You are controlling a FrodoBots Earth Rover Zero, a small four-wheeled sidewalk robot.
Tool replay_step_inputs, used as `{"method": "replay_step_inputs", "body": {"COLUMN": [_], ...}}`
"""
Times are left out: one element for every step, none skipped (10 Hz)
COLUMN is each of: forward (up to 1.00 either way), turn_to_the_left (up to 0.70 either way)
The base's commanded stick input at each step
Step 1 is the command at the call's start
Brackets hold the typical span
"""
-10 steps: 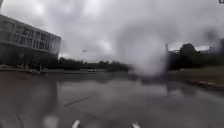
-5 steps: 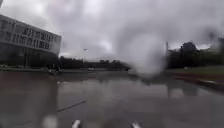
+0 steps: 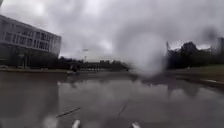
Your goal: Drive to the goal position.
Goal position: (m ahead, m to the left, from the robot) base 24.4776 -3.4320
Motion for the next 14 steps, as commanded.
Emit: {"method": "replay_step_inputs", "body": {"forward": [0.70,0.70,0.70,0.70,0.70,0.70,0.70,0.70,0.70,0.70,0.70,0.70,0.70,0.70], "turn_to_the_left": [0.00,0.00,0.00,0.00,0.00,0.00,0.00,0.00,0.00,0.00,0.00,0.00,0.00,0.00]}}
